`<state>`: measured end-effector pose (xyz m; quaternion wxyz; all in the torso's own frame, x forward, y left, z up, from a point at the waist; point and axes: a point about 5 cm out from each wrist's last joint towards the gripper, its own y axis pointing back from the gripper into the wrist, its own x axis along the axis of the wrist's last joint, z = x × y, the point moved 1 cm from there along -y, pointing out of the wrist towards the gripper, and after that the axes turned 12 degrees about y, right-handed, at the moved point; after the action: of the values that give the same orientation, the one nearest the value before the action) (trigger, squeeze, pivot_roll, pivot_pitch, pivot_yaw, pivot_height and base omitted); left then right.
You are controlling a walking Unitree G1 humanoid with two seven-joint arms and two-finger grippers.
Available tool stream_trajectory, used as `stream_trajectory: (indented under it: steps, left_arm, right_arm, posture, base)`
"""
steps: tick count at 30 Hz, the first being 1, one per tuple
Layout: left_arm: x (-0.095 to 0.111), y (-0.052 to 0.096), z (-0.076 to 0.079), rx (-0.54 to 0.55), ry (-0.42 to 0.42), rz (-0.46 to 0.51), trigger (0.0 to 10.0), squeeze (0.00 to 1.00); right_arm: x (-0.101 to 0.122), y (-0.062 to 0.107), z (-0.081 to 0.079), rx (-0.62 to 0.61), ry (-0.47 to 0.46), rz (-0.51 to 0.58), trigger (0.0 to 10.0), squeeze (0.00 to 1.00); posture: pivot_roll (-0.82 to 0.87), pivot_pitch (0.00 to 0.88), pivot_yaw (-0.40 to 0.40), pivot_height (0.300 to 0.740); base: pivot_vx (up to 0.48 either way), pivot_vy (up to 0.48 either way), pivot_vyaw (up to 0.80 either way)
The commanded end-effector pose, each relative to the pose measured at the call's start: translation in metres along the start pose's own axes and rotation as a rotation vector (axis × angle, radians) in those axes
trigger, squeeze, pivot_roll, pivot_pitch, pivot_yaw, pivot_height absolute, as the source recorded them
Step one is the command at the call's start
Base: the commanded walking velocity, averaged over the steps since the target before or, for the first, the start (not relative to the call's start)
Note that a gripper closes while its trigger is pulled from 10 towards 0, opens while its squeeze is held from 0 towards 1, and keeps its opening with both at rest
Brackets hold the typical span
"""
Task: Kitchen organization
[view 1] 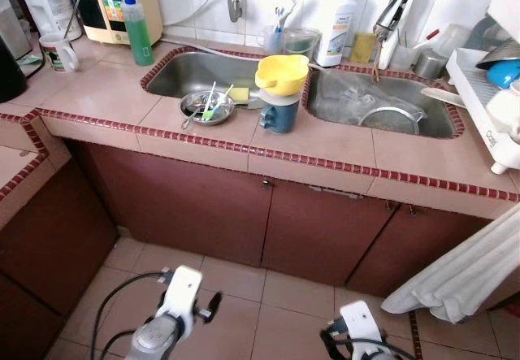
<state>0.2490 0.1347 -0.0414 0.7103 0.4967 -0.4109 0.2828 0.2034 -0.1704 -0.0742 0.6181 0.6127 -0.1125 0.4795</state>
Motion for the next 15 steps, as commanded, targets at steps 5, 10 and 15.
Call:
stream_trajectory:
  steps: [5, 10, 15]
  left_arm:
    - [0.033, -0.006, 0.001, -0.042, 0.080, 0.168, 10.0, 0.00]
    - [0.056, -0.009, -0.004, -0.012, 0.161, 0.259, 10.0, 0.00]
    - [0.100, -0.021, -0.002, 0.060, 0.152, 0.290, 10.0, 0.00]
  right_arm:
    - [0.024, -0.003, 0.010, -0.026, -0.039, 0.147, 10.0, 0.00]
    - [0.046, -0.004, 0.025, -0.098, -0.125, 0.253, 10.0, 0.00]
    - [0.111, -0.007, 0.040, -0.123, -0.261, 0.467, 10.0, 0.00]
  posture:
    - [-0.09, 0.000, -0.028, 0.740]
    - [-0.09, 0.000, -0.033, 0.740]
    - [-0.09, 0.000, -0.031, 0.740]
  base:
    - [0.000, 0.000, 0.00]
    - [0.000, 0.000, 0.00]
    - [0.000, 0.000, 0.00]
